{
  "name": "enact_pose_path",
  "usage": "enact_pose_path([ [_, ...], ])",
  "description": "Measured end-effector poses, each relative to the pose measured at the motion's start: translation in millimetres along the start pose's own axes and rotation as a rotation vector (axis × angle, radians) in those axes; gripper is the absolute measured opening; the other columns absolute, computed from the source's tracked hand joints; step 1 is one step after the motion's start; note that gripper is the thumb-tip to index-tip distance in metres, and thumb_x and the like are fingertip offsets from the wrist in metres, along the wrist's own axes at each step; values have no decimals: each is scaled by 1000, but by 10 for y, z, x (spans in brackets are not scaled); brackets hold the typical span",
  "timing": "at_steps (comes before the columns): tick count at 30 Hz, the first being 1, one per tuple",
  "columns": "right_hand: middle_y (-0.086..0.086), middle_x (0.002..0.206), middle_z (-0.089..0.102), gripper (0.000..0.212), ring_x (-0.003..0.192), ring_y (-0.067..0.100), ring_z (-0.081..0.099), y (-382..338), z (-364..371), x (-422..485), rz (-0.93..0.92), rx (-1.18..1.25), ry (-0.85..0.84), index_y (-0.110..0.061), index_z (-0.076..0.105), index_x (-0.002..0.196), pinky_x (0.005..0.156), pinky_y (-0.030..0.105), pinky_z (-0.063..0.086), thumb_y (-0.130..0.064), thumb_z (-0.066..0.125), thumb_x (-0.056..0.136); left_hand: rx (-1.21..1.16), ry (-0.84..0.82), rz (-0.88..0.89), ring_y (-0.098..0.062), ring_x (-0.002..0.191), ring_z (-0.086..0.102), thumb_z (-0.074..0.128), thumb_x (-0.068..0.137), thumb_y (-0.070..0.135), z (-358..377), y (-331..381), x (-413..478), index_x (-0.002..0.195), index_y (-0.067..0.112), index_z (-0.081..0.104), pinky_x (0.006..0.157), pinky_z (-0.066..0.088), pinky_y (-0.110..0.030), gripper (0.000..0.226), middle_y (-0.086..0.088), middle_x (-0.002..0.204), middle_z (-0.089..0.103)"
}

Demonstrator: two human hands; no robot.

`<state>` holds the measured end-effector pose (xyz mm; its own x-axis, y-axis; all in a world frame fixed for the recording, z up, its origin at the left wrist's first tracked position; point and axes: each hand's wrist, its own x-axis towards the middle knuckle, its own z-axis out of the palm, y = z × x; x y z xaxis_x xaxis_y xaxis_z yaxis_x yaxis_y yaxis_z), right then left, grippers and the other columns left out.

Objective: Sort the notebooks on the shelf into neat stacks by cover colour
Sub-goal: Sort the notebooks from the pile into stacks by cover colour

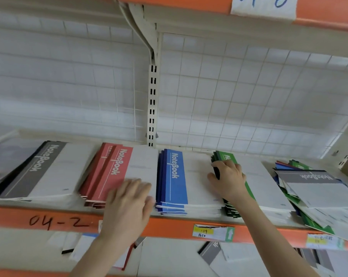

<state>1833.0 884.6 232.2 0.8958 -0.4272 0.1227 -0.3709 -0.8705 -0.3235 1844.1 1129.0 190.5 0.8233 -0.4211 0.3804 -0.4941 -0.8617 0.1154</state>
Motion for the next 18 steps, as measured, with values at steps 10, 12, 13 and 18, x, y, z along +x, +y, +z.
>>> enact_pose_path([
  [10, 6, 135, 44, 40, 127, 30, 32, 312, -86, -193, 8, -6, 45, -18, 47, 133, 99, 40, 33, -31, 48, 94, 37, -77, -112, -37, 90, 65, 30, 86, 45, 44, 30, 119, 89, 7, 70, 72, 50, -55, 55, -15, 96, 68],
  [12, 5, 136, 45, 41, 127, 30, 33, 394, -110, -243, 7, -21, 56, -18, 47, 133, 99, 40, 33, -32, 46, 95, 21, -50, -78, -38, 90, 66, 32, 85, 43, 38, 165, 187, 92, 5, 70, 69, 52, -54, 54, -16, 95, 69],
  [13, 5, 135, 45, 41, 127, 30, 33, 443, -118, -265, 6, -30, 60, -19, 47, 133, 99, 39, 33, -32, 46, 95, 6, -26, -48, -38, 89, 66, 33, 85, 42, 41, 261, 224, 93, 4, 70, 67, 52, -52, 54, -17, 94, 69],
  [18, 4, 131, 49, 46, 125, 30, 37, 766, -171, -367, 12, -113, 74, -20, 48, 132, 97, 39, 34, -41, 33, 95, -40, 48, 124, -36, 89, 67, 36, 81, 40, 64, 894, 391, 97, 6, 71, 68, 54, -50, 51, -16, 97, 69],
])
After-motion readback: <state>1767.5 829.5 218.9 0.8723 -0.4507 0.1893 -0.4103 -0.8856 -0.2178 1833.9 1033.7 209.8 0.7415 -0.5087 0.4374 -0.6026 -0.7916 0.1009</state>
